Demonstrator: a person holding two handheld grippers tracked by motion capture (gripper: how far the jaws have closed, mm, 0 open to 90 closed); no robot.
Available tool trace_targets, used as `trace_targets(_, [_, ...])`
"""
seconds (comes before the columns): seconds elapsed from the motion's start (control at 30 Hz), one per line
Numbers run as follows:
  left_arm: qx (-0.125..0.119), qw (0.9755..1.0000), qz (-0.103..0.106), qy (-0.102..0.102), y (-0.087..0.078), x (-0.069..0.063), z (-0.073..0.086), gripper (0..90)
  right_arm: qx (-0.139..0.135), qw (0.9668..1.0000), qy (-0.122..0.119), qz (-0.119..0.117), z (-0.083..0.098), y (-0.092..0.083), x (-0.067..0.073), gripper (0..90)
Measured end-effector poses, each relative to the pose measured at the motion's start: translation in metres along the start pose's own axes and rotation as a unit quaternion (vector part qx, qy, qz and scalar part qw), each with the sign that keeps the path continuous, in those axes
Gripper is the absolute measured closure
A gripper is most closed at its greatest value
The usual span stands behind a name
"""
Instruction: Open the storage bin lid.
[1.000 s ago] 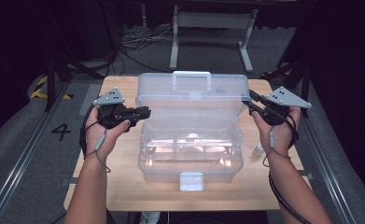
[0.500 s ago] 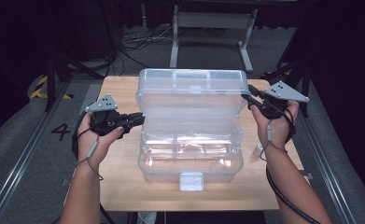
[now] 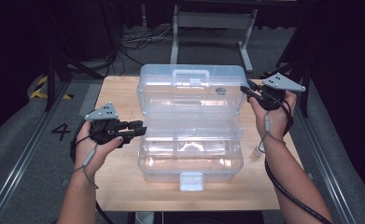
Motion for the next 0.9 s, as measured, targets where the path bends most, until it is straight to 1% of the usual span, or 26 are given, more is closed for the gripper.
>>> trace_targets(0.1, [-0.004, 0.9999, 0.009, 0.002, -0.005, -0.004, 0.0, 68.5, 0.003, 1.0, 0.004, -0.002, 0.0, 0.003, -0.002, 74.4])
trace_targets(0.23, [0.009, 0.9999, 0.01, 0.01, -0.01, -0.008, 0.005, 68.4, 0.009, 0.9999, 0.007, 0.0, -0.001, 0.007, -0.004, 74.9])
trace_targets(0.3, [0.012, 0.9998, 0.012, 0.01, -0.011, -0.01, 0.007, 68.5, 0.011, 0.9999, 0.009, -0.001, -0.001, 0.008, -0.005, 75.0])
trace_targets(0.4, [0.02, 0.9994, 0.024, 0.013, -0.011, -0.014, 0.011, 68.8, 0.015, 0.9998, 0.012, -0.001, -0.002, 0.011, -0.006, 75.2])
trace_targets(0.43, [0.02, 0.9994, 0.024, 0.013, -0.011, -0.014, 0.011, 68.9, 0.015, 0.9998, 0.012, -0.001, -0.002, 0.011, -0.006, 75.2])
trace_targets(0.47, [0.025, 0.9992, 0.026, 0.015, -0.012, -0.017, 0.013, 68.9, 0.016, 0.9998, 0.013, -0.001, -0.002, 0.011, -0.007, 75.3])
trace_targets(0.6, [0.043, 0.9982, 0.037, 0.022, -0.016, -0.023, 0.02, 68.9, 0.022, 0.9996, 0.018, -0.005, -0.002, 0.015, -0.009, 75.3])
trace_targets(0.63, [0.043, 0.9982, 0.037, 0.022, -0.016, -0.023, 0.02, 68.9, 0.022, 0.9996, 0.018, -0.005, -0.002, 0.015, -0.009, 75.3])
trace_targets(0.7, [0.048, 0.9975, 0.047, 0.024, -0.017, -0.029, 0.023, 68.8, 0.025, 0.9995, 0.02, -0.005, -0.002, 0.016, -0.009, 75.4])
trace_targets(0.8, [0.061, 0.9958, 0.058, 0.036, -0.014, -0.039, 0.028, 68.9, 0.027, 0.9994, 0.02, -0.004, -0.002, 0.018, -0.01, 75.5])
trace_targets(0.9, [0.072, 0.9942, 0.069, 0.041, -0.01, -0.046, 0.032, 68.7, 0.03, 0.9993, 0.021, -0.004, -0.003, 0.019, -0.011, 75.6])
Point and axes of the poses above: each handheld gripper's, and its own axes: y roughly forward along the jaws, z roughly out of its underside, x roughly to its left, the point moved 9 cm from there along y, roughly forward along the jaws, and after that the axes turned 4 degrees about -x, right-handed, at the moved point
